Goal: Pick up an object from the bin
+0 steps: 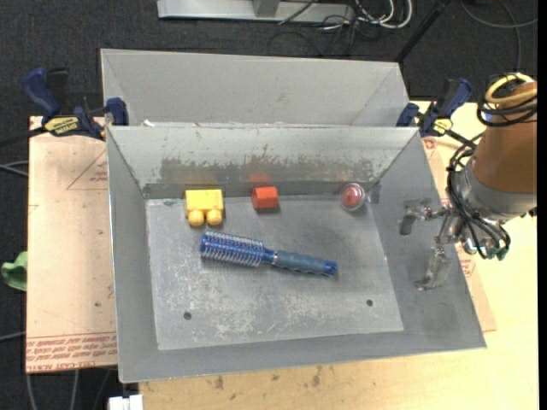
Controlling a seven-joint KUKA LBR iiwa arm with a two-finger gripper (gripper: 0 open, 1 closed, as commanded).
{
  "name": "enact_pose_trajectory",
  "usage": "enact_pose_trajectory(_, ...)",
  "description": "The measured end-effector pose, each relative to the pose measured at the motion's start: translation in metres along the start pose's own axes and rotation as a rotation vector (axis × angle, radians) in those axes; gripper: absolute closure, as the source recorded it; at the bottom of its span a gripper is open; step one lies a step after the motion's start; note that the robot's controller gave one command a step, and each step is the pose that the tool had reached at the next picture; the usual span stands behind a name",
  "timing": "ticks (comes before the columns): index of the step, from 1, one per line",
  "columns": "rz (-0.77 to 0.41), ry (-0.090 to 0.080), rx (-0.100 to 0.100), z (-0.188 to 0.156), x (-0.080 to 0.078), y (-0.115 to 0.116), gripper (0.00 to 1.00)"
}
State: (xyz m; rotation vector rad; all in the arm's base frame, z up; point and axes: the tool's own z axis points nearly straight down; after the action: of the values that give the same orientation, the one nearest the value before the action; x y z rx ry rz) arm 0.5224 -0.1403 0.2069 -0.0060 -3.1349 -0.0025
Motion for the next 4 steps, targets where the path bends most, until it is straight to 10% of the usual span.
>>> enact_pose_trajectory(1,-0.006,-0.004,-0.003,0.059,-0.038,0.072,0.0)
enact_pose_trajectory(2,0.099,-0.001,-0.003,0.141,-0.033,0.134,0.0)
enact_pose_trajectory(3,0.103,-0.008,0.001,0.137,-0.035,0.13,1.0)
enact_pose_trajectory(4,-0.158,-0.012,0.001,0.135,-0.125,0.18,1.0)
